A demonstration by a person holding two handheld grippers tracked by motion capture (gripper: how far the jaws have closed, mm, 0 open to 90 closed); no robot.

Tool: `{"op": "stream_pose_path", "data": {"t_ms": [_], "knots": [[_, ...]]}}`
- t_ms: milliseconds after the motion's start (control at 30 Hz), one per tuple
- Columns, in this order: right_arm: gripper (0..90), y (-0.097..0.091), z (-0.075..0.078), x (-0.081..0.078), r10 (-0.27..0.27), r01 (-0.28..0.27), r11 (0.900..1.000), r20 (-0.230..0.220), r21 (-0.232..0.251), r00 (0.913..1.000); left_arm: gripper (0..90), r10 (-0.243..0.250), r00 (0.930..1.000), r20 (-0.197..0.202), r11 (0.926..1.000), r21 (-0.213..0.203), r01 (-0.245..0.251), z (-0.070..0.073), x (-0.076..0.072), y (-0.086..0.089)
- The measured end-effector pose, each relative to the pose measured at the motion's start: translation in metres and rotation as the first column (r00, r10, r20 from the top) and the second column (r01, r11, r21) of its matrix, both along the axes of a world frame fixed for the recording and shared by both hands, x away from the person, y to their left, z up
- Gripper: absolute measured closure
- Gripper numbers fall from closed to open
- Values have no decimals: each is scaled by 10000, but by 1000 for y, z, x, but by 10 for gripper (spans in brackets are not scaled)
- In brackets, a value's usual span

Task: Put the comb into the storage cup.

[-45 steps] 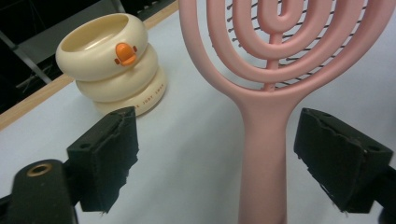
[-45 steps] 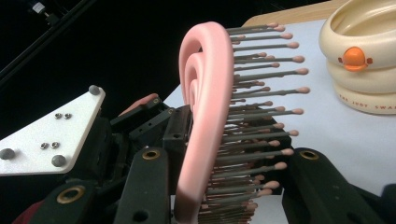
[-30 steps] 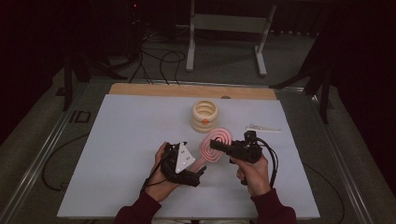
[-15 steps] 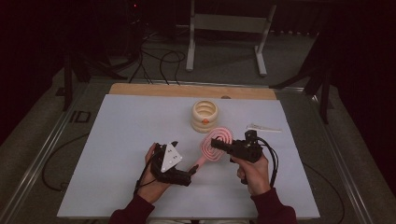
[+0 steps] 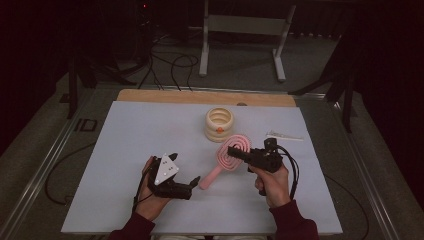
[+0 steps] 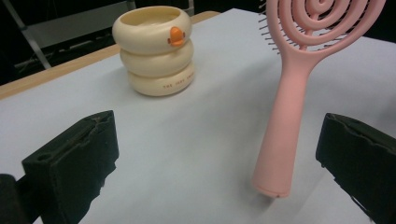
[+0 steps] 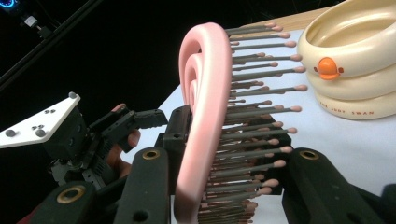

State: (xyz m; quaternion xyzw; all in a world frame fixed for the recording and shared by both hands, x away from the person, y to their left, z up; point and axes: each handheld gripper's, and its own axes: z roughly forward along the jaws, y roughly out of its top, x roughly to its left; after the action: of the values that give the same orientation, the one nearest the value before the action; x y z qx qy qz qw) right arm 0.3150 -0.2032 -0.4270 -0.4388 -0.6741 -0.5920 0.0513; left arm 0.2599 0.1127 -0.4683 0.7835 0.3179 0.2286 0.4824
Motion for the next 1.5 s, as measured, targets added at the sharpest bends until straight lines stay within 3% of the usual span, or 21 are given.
{"op": "stream_pose_path", "data": {"t_ms": [367, 400, 733, 867, 1500], "knots": [[641, 0, 2, 2, -11, 11, 10000, 17, -1, 10000, 0, 332, 9994, -27, 9992, -216, -333, -3, -5, 23], [641, 0, 2, 2, -8, 8, 10000, 4, 11, 10000, 0, 509, 9987, -62, 9983, -298, -510, -4, -7, 32], [642, -3, 2, 4, -31, 32, 10000, -32, 64, 10000, 0, 793, 9969, -8, 9954, -533, -792, -9, -14, 58], [641, -4, 3, 4, -49, 49, 10000, 8, 85, 10000, 0, 1080, 9939, 212, 9929, -526, -1068, -10, -20, 67], [642, -9, 8, 7, -138, 137, 9998, 57, 142, 9999, 0, 1933, 9806, 330, 9808, -316, -1923, -15, -30, 95]]}}
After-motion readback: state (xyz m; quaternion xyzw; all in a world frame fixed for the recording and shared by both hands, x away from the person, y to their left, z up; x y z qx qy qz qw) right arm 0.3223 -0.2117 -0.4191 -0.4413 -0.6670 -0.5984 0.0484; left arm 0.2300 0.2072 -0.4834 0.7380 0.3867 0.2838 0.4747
